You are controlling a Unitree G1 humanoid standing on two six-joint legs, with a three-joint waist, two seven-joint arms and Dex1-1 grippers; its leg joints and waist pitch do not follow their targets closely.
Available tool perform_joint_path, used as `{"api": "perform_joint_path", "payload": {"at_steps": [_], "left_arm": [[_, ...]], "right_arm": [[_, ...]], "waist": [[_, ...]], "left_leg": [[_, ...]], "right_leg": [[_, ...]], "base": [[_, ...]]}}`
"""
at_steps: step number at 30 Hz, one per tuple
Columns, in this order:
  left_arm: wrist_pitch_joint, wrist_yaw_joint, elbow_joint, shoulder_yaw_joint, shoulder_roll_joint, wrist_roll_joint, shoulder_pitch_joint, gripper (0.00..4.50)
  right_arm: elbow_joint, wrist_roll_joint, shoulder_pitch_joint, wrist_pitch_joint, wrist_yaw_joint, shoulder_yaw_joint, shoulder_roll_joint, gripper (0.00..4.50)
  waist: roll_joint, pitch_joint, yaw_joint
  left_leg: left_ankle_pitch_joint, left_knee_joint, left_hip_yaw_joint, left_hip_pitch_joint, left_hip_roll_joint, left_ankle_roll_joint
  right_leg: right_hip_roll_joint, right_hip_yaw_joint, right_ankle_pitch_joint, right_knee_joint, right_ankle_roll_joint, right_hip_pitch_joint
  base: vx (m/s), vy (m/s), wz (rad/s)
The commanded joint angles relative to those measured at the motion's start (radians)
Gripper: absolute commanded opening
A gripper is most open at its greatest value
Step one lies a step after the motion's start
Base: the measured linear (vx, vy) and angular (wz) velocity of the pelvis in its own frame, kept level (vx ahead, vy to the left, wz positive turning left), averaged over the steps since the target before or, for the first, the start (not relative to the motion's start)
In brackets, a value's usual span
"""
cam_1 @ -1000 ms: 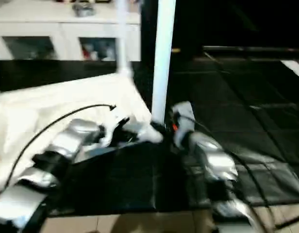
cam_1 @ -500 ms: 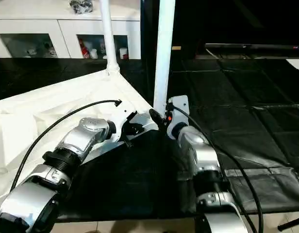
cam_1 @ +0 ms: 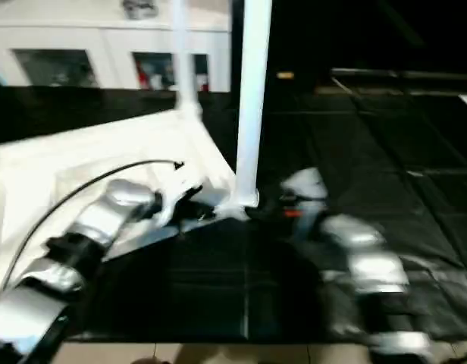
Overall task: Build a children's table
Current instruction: Rotate leg to tighten
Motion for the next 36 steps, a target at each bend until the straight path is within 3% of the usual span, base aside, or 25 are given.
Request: {"api": "perform_joint_path", "payload": {"at_steps": [1, 3, 6, 11, 15, 19, 26, 36], "left_arm": [[-0.07, -0.08, 0.003, -0.035, 0.001, 0.004, -0.003, 0.0], [-0.085, -0.102, 0.004, -0.036, 0.005, -0.001, -0.003, 0.0], [-0.125, -0.237, -0.024, -0.06, 0.025, -0.03, 0.003, 0.0], [-0.149, -0.324, -0.048, -0.091, 0.044, -0.038, 0.01, 0.0], [-0.181, -0.357, -0.041, -0.106, 0.046, -0.025, 0.009, 0.0], [-0.187, -0.369, -0.038, -0.103, 0.044, -0.025, 0.005, 0.0], [-0.194, -0.384, -0.044, -0.107, 0.056, -0.03, 0.009, 0.0], [-0.193, -0.382, -0.039, -0.105, 0.055, -0.028, 0.009, 0.0]], "right_arm": [[-0.033, 0.023, 0.006, -0.006, 0.112, 0.038, -0.035, 4.34], [-0.035, 0.034, 0.005, 0.004, 0.139, 0.045, -0.043, 4.34], [0.001, 0.018, -0.032, 0.002, 0.196, 0.091, -0.041, 4.34], [0.038, 0.006, -0.059, -0.001, 0.224, 0.116, -0.03, 4.34], [0.058, 0.023, -0.081, 0.031, 0.285, 0.138, -0.028, 4.34], [0.052, 0.038, -0.087, 0.077, 0.352, 0.166, -0.043, 4.01], [0.079, 0.034, -0.103, 0.088, 0.382, 0.183, -0.044, 3.43], [0.096, 0.035, -0.111, 0.111, 0.382, 0.182, -0.03, 2.69]], "waist": [[-0.015, -0.074, 0.0], [-0.01, -0.074, 0.006], [-0.014, -0.076, 0.011], [-0.009, -0.075, 0.022], [-0.011, -0.075, 0.03], [-0.014, -0.075, 0.032], [-0.016, -0.076, 0.034], [-0.014, -0.078, 0.035]], "left_leg": [[-0.234, -0.062, 0.004, 0.011, 0.023, 0.069], [-0.229, -0.06, 0.004, 0.011, 0.023, 0.075], [-0.21, -0.06, 0.003, 0.007, 0.027, 0.075], [-0.223, -0.06, 0.005, 0.015, 0.029, 0.059], [-0.234, -0.061, 0.004, 0.014, 0.031, 0.053], [-0.231, -0.062, 0.003, 0.01, 0.03, 0.054], [-0.214, -0.06, 0.003, 0.009, 0.03, 0.052], [-0.207, -0.059, 0.003, 0.009, 0.03, 0.05]], "right_leg": [[-0.056, 0.043, -0.299, -0.067, -0.2, 0.057], [-0.055, 0.043, -0.305, -0.066, -0.199, 0.056], [-0.058, 0.043, -0.286, -0.06, -0.209, 0.055], [-0.058, 0.046, -0.287, -0.059, -0.22, 0.048], [-0.06, 0.046, -0.295, -0.056, -0.217, 0.05], [-0.06, 0.046, -0.299, -0.055, -0.21, 0.054], [-0.062, 0.046, -0.322, -0.057, -0.194, 0.053], [-0.061, 0.046, -0.286, -0.052, -0.21, 0.054]], "base": [[0.0, 0.0, 0.0], [0.0, 0.0, 0.0], [0.0, 0.0, 0.0], [0.0, 0.0, 0.0], [0.0, 0.0, 0.0], [0.0, 0.0, 0.0], [0.0, 0.0, 0.0], [0.0, 0.0, 0.0]]}}
